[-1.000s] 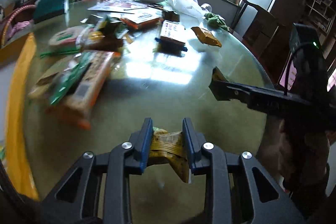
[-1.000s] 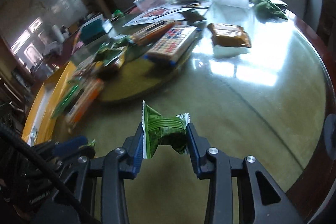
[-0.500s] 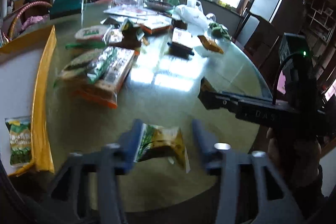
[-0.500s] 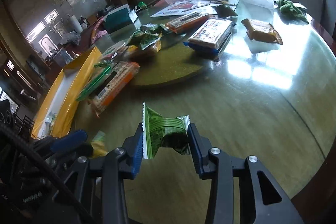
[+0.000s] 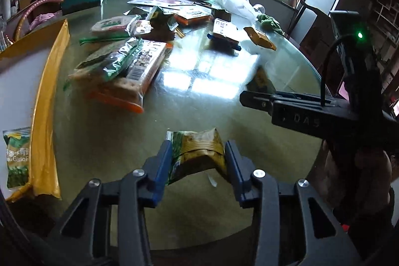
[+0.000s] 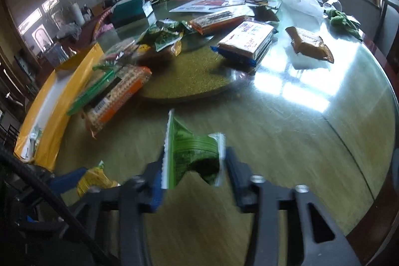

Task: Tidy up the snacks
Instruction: 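Carry the green bag and yellow pack with both tools over the tray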

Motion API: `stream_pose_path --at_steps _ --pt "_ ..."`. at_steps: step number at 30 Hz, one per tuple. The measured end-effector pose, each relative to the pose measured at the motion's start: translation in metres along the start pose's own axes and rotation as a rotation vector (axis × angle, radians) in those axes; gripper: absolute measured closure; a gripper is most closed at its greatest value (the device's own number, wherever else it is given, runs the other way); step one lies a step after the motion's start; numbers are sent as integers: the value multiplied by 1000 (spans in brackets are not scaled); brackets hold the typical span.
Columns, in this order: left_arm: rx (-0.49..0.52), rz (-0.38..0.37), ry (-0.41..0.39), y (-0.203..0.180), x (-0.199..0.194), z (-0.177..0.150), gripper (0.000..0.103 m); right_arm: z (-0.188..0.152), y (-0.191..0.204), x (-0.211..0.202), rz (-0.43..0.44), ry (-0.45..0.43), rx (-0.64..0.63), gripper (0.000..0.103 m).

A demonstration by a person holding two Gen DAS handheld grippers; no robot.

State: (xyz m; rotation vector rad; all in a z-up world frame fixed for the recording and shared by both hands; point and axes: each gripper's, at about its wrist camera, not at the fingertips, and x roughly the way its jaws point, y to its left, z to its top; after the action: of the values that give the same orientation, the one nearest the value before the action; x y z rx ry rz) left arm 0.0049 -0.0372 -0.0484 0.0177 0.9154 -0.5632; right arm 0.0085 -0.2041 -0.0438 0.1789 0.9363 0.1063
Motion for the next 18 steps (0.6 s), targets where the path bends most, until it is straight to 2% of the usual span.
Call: stream_pose_path --at_steps 3,7,12,18 --pt "-5 -8 -13 1 -3 3 63 -2 3 -3 11 -13 -17 68" --pt "-40 -55 -41 5 -18 10 64 -1 6 -13 23 -50 -22 69" --pt "-87 -95 -125 16 -58 20 64 6 26 -33 101 -89 -58 69" --pt "-145 -4 -245 54 -111 31 64 22 72 -51 239 -127 -133 69"
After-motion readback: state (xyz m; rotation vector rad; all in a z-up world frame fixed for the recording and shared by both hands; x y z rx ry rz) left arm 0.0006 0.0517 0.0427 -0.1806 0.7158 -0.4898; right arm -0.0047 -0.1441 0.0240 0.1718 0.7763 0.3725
